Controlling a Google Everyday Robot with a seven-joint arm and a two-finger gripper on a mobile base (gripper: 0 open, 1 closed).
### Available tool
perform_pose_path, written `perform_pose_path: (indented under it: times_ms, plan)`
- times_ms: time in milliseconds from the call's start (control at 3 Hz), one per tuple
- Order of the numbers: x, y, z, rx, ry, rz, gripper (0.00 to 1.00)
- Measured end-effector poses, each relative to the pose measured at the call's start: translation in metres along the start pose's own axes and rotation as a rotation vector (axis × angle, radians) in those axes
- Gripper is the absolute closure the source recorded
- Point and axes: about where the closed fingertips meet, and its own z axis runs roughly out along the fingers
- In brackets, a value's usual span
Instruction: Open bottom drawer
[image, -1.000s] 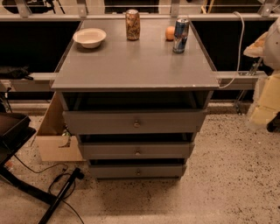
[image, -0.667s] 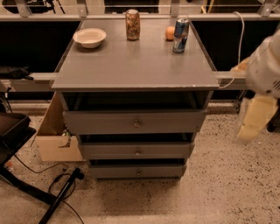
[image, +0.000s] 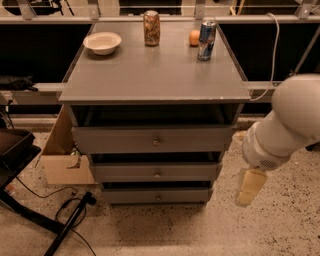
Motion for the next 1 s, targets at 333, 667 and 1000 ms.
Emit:
perform_pose_path:
  times_ms: [333, 667, 1000]
  plan:
    - [-0.001, -0.004, 0.069, 0.011, -0.028, 0.0, 0.0]
    - [-0.001, -0.004, 0.069, 0.011, -0.028, 0.0, 0.0]
    - [-0.005, -0.004, 0.103, -0.004, -0.014, -0.01, 0.0]
